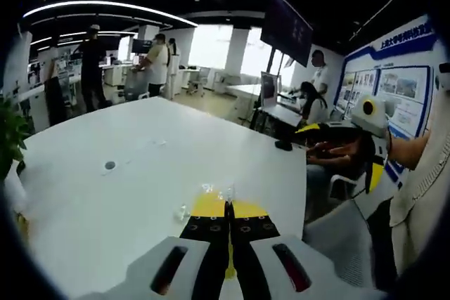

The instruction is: Compare the silicone blocks by pressing each to a similar depth, holding the contact briefly, and releasing to observe deformation and rebound differences across the visible hardness samples.

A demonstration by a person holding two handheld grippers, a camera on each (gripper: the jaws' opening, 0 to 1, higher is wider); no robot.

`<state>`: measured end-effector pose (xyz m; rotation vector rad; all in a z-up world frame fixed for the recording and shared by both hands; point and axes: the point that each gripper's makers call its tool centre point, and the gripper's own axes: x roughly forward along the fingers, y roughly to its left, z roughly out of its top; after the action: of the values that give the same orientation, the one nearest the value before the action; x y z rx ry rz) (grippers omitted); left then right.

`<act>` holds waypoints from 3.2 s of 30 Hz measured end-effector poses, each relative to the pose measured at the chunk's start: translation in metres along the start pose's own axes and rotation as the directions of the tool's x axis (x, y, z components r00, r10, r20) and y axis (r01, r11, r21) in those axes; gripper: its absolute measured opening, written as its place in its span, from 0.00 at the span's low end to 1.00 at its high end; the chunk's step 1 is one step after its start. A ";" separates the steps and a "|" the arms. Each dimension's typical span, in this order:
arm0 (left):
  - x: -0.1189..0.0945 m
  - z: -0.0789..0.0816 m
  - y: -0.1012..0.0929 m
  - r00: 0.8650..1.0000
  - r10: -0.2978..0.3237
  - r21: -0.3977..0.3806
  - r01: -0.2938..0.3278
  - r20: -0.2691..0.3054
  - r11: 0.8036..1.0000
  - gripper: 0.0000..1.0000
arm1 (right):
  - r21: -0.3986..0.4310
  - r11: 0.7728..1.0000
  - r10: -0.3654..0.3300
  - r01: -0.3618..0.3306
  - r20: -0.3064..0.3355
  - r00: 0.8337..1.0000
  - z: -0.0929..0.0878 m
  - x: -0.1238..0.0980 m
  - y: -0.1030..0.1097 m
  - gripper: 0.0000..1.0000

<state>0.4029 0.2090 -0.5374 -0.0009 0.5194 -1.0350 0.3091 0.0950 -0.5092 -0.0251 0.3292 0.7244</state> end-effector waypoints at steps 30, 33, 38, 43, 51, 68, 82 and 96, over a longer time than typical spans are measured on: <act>0.019 -0.126 0.142 0.970 0.212 0.005 -0.213 -0.118 0.977 0.00 | 0.075 0.980 -0.175 0.187 -0.141 0.974 -0.034 0.002 -0.043 0.88; 0.022 -0.134 0.147 0.967 0.218 0.030 -0.216 -0.136 0.976 0.00 | 0.079 0.980 -0.168 0.181 -0.150 0.974 -0.037 0.005 -0.043 0.88; 0.026 -0.142 0.154 0.962 0.230 0.076 -0.221 -0.148 0.972 0.00 | 0.086 0.981 -0.159 0.175 -0.165 0.973 -0.042 0.010 -0.044 0.87; 0.031 -0.140 0.157 0.963 0.233 0.080 -0.224 -0.132 0.971 0.00 | 0.097 0.980 -0.155 0.176 -0.186 0.970 -0.051 0.010 -0.046 0.87; 0.031 -0.137 0.161 0.965 0.245 0.020 -0.244 -0.089 0.970 0.00 | 0.096 0.981 -0.149 0.170 -0.202 0.968 -0.056 0.010 -0.046 0.86; -0.002 -0.110 0.154 0.941 0.335 -0.065 -0.338 -0.044 0.939 0.22 | 0.130 0.981 -0.121 0.142 -0.157 0.980 -0.055 0.003 -0.035 0.85; -0.064 -0.075 0.043 0.941 0.334 -0.122 -0.326 0.056 0.938 0.40 | 0.106 0.994 -0.017 0.022 -0.050 0.999 -0.041 -0.014 -0.010 0.85; -0.121 -0.105 -0.042 0.912 0.404 -0.142 -0.391 0.070 0.909 0.64 | 0.219 0.970 0.101 -0.107 0.036 0.994 -0.055 -0.037 0.022 0.84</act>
<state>0.2769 0.3114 -0.5696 -0.0544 0.4695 -0.5972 0.2537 0.0802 -0.5479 0.2133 0.3885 0.7879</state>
